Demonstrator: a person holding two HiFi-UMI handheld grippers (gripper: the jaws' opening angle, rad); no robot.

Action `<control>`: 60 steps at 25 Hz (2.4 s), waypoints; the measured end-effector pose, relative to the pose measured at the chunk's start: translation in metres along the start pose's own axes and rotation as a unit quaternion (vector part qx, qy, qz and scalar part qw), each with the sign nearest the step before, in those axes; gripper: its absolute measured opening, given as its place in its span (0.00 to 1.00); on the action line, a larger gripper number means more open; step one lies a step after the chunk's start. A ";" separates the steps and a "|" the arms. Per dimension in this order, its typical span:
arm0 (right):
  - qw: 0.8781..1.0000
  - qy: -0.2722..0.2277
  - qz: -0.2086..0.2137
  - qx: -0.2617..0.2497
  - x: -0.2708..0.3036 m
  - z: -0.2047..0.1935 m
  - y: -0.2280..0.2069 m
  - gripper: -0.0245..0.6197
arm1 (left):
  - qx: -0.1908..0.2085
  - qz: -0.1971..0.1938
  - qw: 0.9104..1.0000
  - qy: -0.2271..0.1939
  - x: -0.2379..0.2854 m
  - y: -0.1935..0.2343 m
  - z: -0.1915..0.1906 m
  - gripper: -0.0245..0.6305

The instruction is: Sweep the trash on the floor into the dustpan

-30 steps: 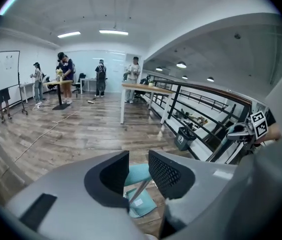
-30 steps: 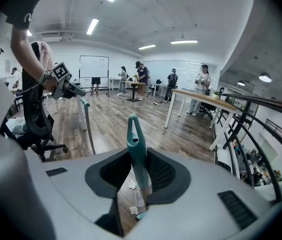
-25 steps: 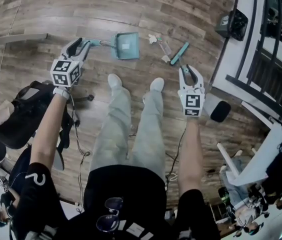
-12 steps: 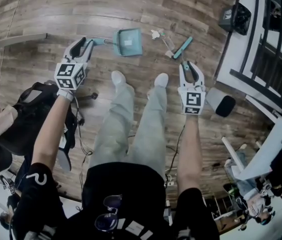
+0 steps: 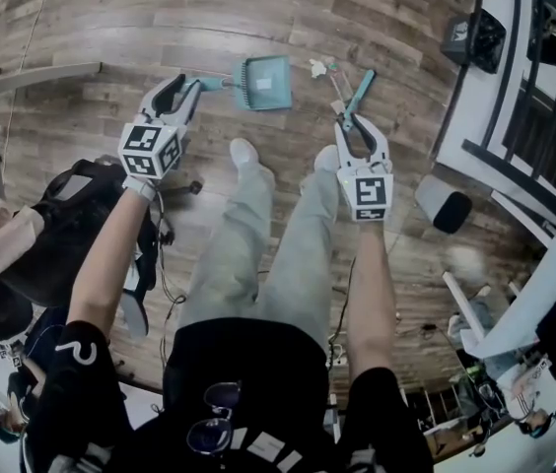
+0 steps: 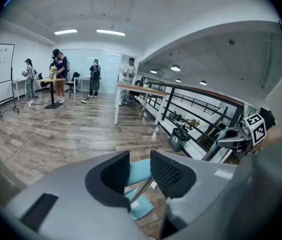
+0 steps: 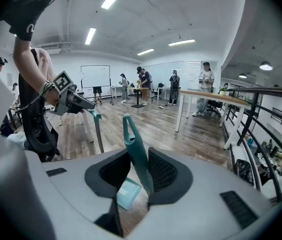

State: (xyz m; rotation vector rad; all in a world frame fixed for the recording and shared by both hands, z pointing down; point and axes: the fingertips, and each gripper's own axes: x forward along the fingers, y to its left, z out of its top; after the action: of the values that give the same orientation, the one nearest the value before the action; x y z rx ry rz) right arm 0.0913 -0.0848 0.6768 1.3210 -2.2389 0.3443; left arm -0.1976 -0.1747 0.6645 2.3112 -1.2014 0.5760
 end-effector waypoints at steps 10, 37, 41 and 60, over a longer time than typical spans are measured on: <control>0.998 -0.034 0.044 -0.007 0.042 0.039 0.041 0.19 | 0.002 -0.008 1.000 0.006 0.000 -0.003 -0.001 0.23; 0.968 -0.123 0.219 0.015 0.040 0.127 0.157 0.19 | 0.005 -0.005 1.000 0.000 -0.004 -0.005 -0.003 0.23; 0.973 -0.127 0.195 0.017 0.031 0.124 0.139 0.18 | 0.009 -0.001 1.000 0.004 -0.005 -0.004 -0.005 0.23; 0.992 -0.106 0.059 0.034 -0.039 0.084 0.012 0.17 | 0.036 0.014 0.999 0.023 0.000 0.004 -0.005 0.23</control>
State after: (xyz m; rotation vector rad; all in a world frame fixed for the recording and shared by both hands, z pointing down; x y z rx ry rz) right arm 0.0708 -0.0880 0.5858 1.3163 -2.5109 0.3387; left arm -0.2015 -0.1734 0.6695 2.3316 -1.2115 0.6897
